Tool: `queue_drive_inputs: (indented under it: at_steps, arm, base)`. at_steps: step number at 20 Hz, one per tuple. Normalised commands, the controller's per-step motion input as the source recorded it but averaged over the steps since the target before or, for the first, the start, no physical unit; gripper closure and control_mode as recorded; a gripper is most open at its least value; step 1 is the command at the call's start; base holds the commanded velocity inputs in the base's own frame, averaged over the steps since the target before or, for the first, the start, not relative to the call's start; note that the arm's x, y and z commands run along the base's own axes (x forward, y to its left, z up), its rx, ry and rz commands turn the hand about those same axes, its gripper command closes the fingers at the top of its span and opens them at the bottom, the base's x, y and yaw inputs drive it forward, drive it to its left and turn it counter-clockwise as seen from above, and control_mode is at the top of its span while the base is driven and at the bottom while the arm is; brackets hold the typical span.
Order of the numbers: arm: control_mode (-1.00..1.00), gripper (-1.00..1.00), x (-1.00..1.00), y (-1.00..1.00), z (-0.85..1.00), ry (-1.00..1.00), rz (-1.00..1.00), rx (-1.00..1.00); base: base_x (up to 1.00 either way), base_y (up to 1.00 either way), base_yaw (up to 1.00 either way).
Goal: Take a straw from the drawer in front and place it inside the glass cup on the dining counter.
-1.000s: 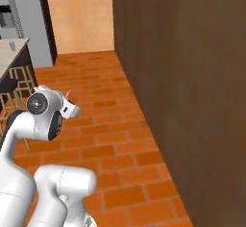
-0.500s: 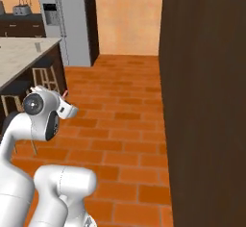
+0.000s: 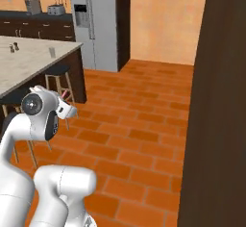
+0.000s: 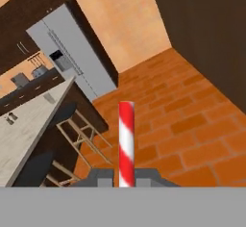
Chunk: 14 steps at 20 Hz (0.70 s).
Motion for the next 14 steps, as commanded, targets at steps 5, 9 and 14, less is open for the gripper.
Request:
queue_drive_inputs:
  at_steps: [5, 9, 14]
  arm:
    - [1.0, 1.0, 0.0, 0.0, 0.0, 0.0, 0.0, 0.0]
    - [1.0, 1.0, 0.0, 0.0, 0.0, 0.0, 0.0, 0.0]
    - [1.0, 1.0, 0.0, 0.0, 0.0, 0.0, 0.0, 0.0]
  base:
    - [1.0, -0.38, 0.38]
    - [1.0, -0.38, 0.39]
    - [1.0, -0.42, 0.38]
